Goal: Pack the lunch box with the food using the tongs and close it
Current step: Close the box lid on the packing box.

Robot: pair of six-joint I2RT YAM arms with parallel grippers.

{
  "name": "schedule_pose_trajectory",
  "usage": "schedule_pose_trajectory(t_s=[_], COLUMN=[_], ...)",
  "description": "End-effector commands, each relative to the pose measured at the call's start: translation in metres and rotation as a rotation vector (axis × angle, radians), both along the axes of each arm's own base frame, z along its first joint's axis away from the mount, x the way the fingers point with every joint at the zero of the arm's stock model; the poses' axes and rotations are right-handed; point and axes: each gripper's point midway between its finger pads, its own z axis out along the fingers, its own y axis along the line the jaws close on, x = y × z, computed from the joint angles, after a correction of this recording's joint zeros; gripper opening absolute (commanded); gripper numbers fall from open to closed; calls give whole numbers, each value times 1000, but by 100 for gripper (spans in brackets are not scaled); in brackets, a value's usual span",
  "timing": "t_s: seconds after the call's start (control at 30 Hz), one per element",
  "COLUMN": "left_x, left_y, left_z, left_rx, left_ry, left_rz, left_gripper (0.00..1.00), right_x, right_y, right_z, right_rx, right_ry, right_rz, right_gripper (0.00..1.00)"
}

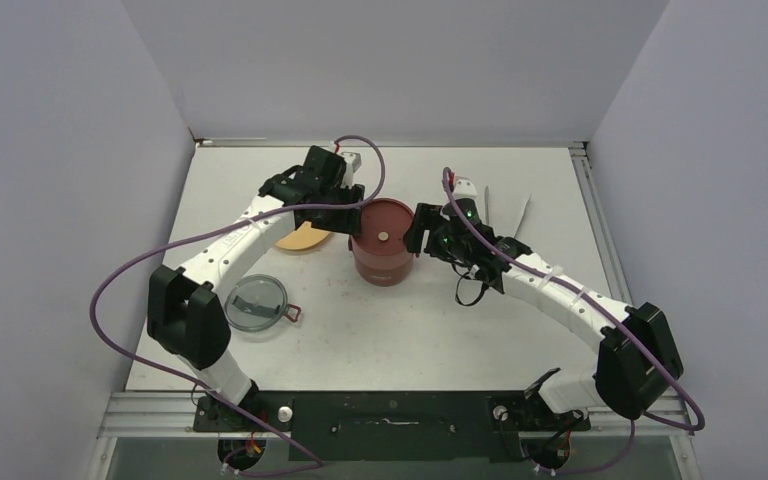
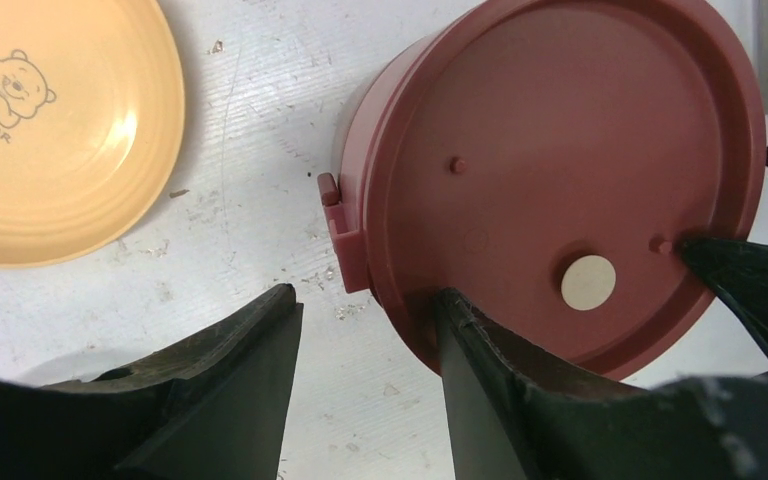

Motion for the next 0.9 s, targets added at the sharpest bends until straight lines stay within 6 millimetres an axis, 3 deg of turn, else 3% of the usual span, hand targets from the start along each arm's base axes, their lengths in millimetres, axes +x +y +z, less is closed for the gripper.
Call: schedule_pose_trajectory(t_s=[0.0, 0.33, 0.5, 0.63, 0.77, 0.87], left_x=[7, 2, 4, 10, 20, 26], left_y=[12, 16, 20, 12, 7, 23], left_z=[-9, -25, -20, 2, 40, 69], left_rx=[66, 79, 69, -17, -71, -31], left_ry=[-13, 34, 22, -14, -112, -212], left_rz=[23, 21, 35, 24, 17, 66], left_gripper=[50, 48, 48, 50, 62, 70], right_x=[3, 4, 6, 6, 6, 2], right_y=[-3, -2, -1, 0, -2, -3], right_z=[-2, 4, 12, 32, 56, 70], right_rx=[-41, -52, -58, -53, -43, -19], right_ry=[-9, -23, -36, -76, -118, -139], right_rz=[-25, -39, -33, -12, -13, -7], right_gripper=[71, 71, 72, 75, 77, 77])
